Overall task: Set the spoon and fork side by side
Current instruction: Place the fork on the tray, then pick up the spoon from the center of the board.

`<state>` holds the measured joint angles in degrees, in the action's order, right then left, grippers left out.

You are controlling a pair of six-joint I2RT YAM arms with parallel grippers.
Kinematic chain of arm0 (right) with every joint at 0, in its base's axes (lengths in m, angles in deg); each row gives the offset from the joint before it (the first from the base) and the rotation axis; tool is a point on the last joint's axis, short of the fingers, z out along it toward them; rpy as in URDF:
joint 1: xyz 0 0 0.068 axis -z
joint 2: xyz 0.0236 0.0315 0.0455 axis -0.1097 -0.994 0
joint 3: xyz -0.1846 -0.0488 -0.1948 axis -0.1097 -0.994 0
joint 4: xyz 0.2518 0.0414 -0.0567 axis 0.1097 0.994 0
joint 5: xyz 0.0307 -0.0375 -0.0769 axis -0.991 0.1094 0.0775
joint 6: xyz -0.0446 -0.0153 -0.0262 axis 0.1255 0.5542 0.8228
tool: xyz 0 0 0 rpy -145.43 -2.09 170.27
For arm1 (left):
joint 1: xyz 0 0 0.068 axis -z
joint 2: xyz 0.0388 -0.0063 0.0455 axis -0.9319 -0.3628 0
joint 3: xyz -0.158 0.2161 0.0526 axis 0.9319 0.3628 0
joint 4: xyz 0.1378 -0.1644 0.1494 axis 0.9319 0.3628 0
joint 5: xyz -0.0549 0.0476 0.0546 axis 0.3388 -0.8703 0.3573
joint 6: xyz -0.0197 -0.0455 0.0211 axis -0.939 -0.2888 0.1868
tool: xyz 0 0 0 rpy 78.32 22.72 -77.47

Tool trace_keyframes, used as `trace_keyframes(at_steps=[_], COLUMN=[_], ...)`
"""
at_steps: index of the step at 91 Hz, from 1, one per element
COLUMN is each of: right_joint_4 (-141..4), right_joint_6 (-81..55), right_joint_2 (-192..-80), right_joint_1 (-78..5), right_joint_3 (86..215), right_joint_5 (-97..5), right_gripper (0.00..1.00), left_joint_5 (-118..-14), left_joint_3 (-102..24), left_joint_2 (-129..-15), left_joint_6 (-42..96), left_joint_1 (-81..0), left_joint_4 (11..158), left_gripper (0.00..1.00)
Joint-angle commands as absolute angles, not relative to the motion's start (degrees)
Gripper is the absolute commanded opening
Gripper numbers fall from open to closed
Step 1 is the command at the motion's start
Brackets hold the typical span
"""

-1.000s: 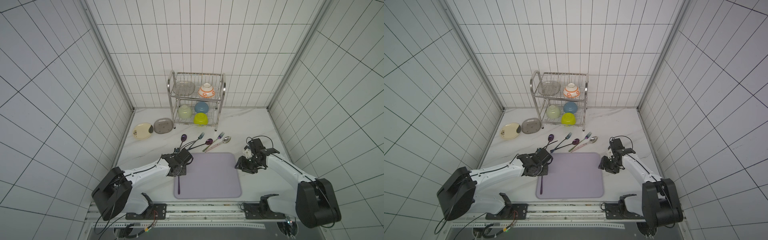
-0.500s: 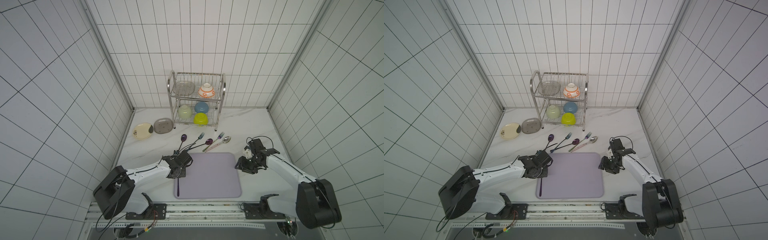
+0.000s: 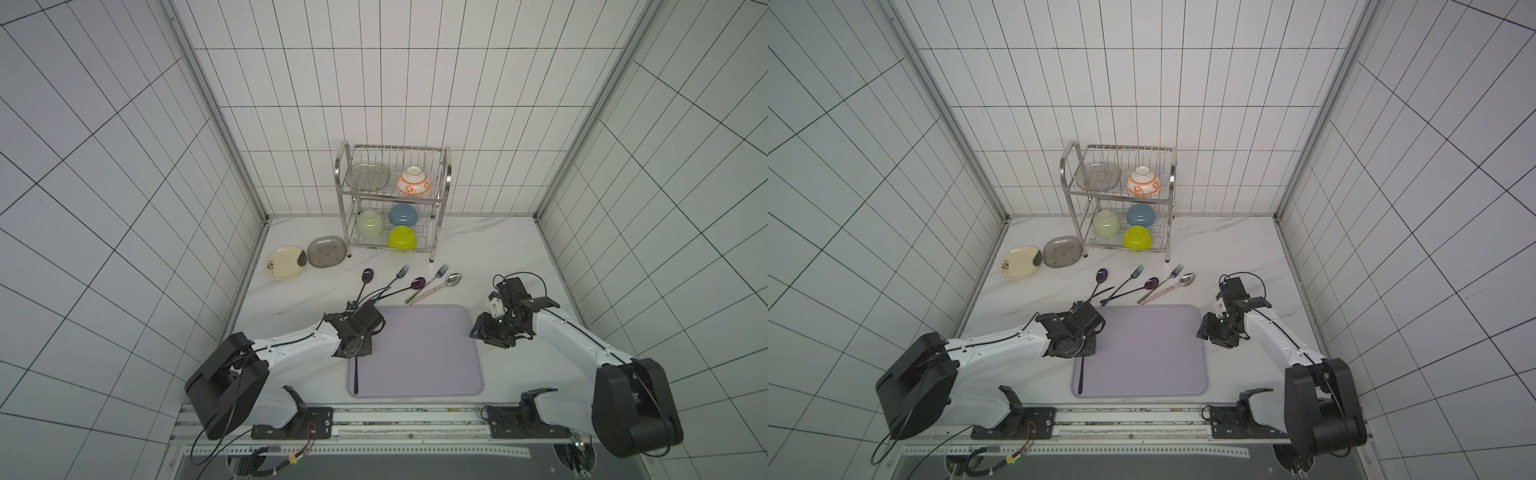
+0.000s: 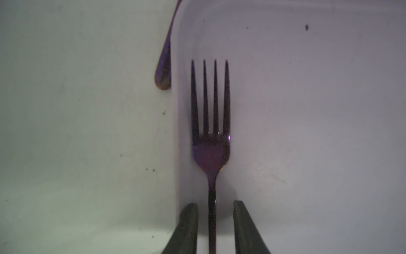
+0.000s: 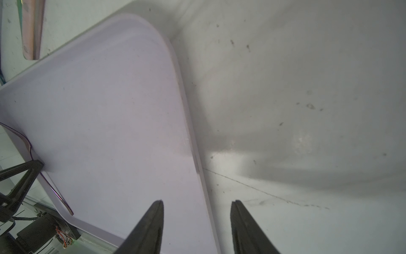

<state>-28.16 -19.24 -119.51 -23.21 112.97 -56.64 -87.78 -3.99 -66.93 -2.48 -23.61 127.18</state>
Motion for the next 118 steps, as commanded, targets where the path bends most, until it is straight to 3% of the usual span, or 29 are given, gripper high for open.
trace_keyframes(at_steps=[1,23,45,74,118], right_joint_4=[-27.14,-26.91,-26.75,-26.73,-27.31], right_joint_6=[-19.66,-20.01,-20.28,-20.37,-20.02], right_joint_2=[-118.43,-118.12,-117.95,-119.34,-120.98], right_joint_1=[-23.78,-23.71,-23.79,-23.79,-23.79], right_joint_3=[112.49,113.38,114.69,115.67,114.41], right_joint_5=[-56.60,-55.97,-55.52,-55.48,-55.30], right_gripper=[0.52,0.52,0.52,0.52,0.51], left_joint_5=[-88.13,-89.81,-86.05,-84.51,-80.99], left_joint_3=[-6.58,-15.70,-23.92,-37.93,-50.49], left_joint_2=[-64.85,-63.43,-67.97,-89.85,-107.27], left_joint_6=[-2.54,0.06,9.57,27.46,29.68], left_joint_1=[-23.30,-25.63,-38.28,-43.97,-47.29], left_joint_4=[127.72,134.22,135.68,134.67,134.73], left_gripper=[0.37,0.51,0.63,0.63,0.53])
